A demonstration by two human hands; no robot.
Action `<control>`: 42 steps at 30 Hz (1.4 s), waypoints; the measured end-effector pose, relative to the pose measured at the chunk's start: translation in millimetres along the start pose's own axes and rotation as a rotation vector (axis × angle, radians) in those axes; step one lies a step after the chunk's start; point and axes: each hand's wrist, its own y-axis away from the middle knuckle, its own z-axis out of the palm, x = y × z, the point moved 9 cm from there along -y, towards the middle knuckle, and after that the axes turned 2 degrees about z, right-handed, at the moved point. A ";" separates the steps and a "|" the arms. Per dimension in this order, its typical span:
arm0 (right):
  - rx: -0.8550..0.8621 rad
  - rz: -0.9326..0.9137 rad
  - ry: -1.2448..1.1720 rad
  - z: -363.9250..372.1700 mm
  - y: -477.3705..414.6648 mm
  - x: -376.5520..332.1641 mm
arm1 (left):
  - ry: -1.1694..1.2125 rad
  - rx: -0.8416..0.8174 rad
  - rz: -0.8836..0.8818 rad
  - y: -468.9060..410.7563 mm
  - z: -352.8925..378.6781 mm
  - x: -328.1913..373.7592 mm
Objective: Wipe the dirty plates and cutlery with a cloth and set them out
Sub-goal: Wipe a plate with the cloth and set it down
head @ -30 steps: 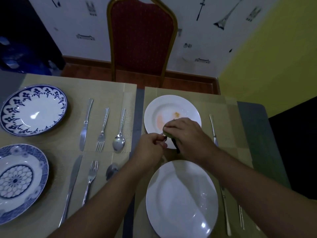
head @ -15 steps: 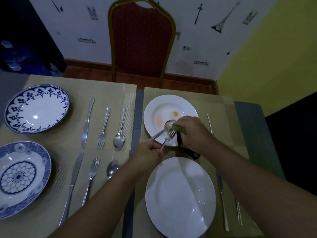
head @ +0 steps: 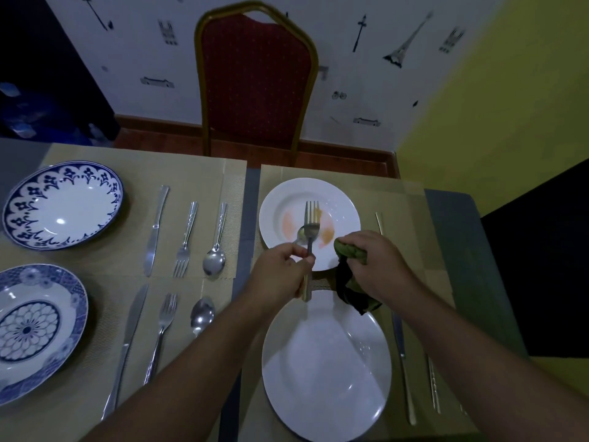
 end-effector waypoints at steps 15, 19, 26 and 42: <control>0.048 0.060 -0.116 -35.8 27.2 58.4 | 0.108 -0.008 -0.071 -2.4 68.4 -2.6; 0.069 0.066 -0.090 -51.4 30.7 94.0 | 0.128 0.031 -0.088 -16.6 103.7 0.0; 0.121 0.118 -0.126 -92.9 36.2 162.8 | 0.126 0.082 -0.110 -47.4 182.3 9.2; 0.081 0.171 -0.187 -110.4 29.4 234.7 | -0.417 0.127 -0.094 -109.8 252.8 3.3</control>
